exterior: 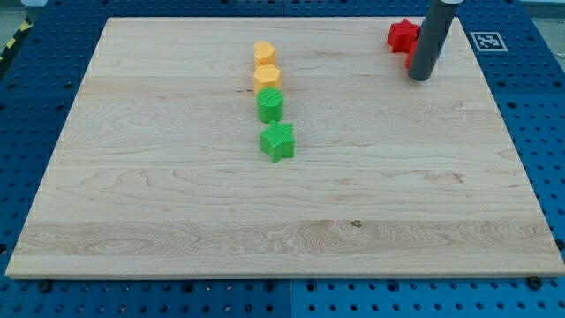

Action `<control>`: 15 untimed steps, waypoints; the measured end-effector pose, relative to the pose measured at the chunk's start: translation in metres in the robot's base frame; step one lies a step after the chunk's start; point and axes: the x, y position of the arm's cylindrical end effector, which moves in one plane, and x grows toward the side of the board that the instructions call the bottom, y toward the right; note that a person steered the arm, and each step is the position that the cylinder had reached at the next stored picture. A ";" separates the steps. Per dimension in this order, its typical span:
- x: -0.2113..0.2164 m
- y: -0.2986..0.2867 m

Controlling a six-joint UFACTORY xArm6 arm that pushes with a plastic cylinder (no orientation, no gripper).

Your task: Point your arm to the yellow heart

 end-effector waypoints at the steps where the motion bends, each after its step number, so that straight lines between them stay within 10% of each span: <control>1: 0.000 -0.007; 15: -0.031 -0.074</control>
